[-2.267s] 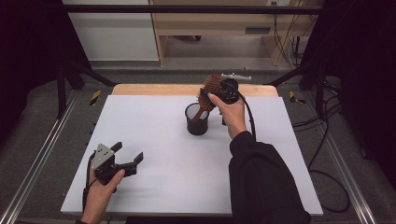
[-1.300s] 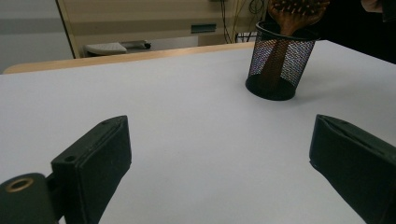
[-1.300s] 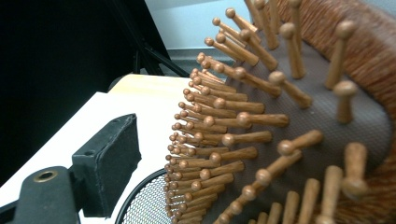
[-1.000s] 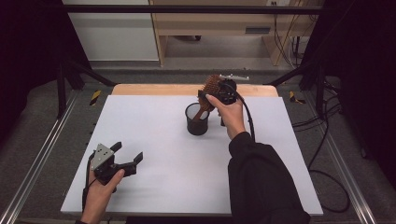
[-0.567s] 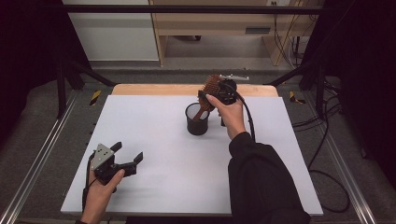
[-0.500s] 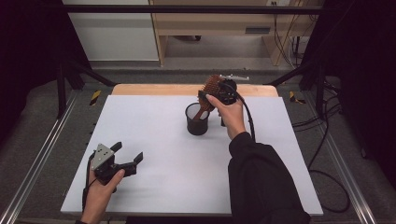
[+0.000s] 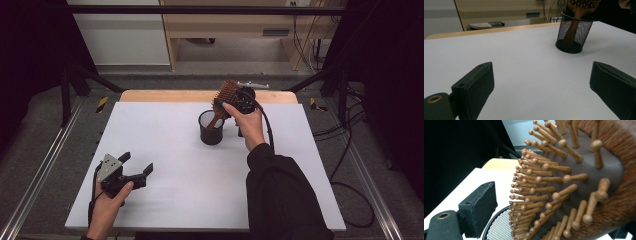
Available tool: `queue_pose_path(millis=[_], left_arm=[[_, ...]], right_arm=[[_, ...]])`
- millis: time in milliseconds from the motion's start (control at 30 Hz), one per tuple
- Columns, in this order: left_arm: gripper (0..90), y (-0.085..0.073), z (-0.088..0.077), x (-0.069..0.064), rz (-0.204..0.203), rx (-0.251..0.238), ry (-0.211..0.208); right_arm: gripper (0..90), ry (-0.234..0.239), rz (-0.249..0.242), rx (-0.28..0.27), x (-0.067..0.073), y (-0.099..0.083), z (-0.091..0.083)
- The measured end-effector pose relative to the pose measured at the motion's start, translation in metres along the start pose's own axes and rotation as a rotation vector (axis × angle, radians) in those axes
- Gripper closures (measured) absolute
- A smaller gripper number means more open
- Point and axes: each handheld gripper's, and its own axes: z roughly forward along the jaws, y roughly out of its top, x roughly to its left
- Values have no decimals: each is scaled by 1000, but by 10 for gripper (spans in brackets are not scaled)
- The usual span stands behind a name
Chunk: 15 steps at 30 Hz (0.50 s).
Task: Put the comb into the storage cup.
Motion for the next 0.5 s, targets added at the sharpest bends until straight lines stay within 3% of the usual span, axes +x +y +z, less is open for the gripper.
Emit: queue_pose_path(millis=[333,500], left_arm=[[60,0,0,0,1,0,0],[61,0,0,0,1,0,1]], right_arm=[[120,0,-3,-9,-1,-2,-7],[115,-6,-26,-8,-1,-4,-11]])
